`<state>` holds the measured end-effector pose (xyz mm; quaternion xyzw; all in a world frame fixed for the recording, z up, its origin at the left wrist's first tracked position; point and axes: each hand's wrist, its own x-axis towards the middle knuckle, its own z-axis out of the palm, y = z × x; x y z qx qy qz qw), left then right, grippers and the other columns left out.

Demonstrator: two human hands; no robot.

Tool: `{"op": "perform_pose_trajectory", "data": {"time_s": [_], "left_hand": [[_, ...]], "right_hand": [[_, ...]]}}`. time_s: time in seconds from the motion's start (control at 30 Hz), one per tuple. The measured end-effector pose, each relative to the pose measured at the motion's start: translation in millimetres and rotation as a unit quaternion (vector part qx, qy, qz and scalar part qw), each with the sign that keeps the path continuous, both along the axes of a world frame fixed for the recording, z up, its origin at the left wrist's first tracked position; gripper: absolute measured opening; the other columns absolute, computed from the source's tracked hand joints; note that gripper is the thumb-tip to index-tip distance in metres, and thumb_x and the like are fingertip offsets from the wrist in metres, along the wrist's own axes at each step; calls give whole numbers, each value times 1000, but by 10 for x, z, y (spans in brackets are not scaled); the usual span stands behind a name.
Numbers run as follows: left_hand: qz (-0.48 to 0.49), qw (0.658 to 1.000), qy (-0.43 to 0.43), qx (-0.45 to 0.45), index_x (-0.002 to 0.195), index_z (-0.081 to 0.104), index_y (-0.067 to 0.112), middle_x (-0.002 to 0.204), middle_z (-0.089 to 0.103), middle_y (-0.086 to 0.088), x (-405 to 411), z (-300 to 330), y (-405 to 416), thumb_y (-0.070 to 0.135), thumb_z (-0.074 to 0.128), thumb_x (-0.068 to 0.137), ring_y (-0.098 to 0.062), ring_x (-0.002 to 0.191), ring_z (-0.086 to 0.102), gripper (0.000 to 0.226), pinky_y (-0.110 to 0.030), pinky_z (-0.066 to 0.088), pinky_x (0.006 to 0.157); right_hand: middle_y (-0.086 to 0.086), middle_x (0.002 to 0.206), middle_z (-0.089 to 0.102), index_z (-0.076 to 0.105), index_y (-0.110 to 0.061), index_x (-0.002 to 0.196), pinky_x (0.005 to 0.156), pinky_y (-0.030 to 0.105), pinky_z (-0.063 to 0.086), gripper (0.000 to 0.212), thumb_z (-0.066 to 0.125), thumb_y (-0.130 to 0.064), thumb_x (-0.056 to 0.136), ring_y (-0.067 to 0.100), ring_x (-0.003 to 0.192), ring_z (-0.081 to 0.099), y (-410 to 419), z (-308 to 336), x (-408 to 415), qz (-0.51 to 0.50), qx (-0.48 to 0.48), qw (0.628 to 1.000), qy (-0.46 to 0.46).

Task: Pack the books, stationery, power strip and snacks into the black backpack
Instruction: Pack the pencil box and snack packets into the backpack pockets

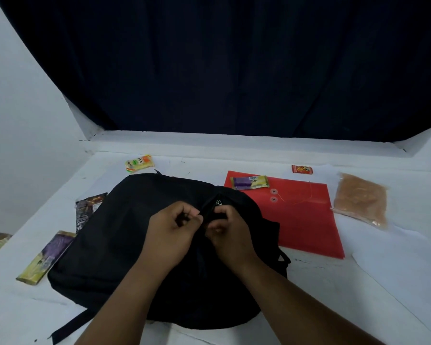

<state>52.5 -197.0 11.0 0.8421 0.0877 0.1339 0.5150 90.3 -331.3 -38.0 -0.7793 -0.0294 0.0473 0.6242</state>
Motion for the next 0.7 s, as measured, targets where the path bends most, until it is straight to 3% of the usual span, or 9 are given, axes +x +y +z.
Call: {"op": "perform_pose_trajectory", "data": {"time_s": [0.1, 0.23, 0.3, 0.43, 0.53, 0.7], "left_hand": [[-12, 1000, -4, 7, 75, 71, 18, 74, 70, -1, 25, -34, -12, 8, 73, 86, -14, 70, 65, 15, -13, 48, 60], [-52, 996, -22, 63, 73, 70, 24, 74, 69, 8, 85, -90, -27, 9, 76, 83, -9, 72, 65, 20, -12, 48, 63], [-92, 989, -36, 111, 73, 69, 28, 74, 67, 14, 121, -96, -41, 12, 76, 83, -7, 75, 65, 20, -12, 47, 64], [-132, 973, -70, 177, 78, 70, 27, 75, 65, 18, 296, -58, -125, 16, 74, 85, -2, 77, 63, 14, -11, 47, 66], [-154, 967, -88, 181, 89, 71, 24, 84, 66, 14, 578, -34, -286, 17, 73, 85, -2, 81, 61, 8, -17, 49, 74], [-236, 953, -48, 186, 113, 68, 18, 103, 65, 4, 1255, -109, -756, 16, 63, 90, -12, 98, 60, 23, -26, 49, 88]], "right_hand": [[-4, 81, 71, 56, -18, 97, 65, 14, 50, 28, 67, 4, 82, 1, 74, 66, -91, -60, 32, -46, -27, 998, -36], [-7, 74, 64, 56, -24, 83, 62, 28, 54, 19, 70, -12, 83, 6, 68, 62, -171, -151, 28, -38, -144, 986, -75], [-9, 72, 61, 55, -25, 81, 61, 27, 53, 17, 72, -22, 84, 5, 65, 59, -216, -171, 13, -26, -193, 978, -78], [-11, 75, 63, 59, -27, 84, 63, 14, 46, 16, 75, -30, 85, -1, 71, 61, -397, -173, -37, -70, -152, 985, -45], [-14, 73, 64, 64, -24, 89, 62, 9, 44, 8, 72, -24, 88, -3, 72, 62, -611, -153, -95, -144, -139, 976, -89], [-9, 75, 68, 66, -22, 88, 61, 16, 52, 8, 66, -14, 91, 4, 71, 65, -1116, -90, -20, -184, -108, 973, -87]]}}
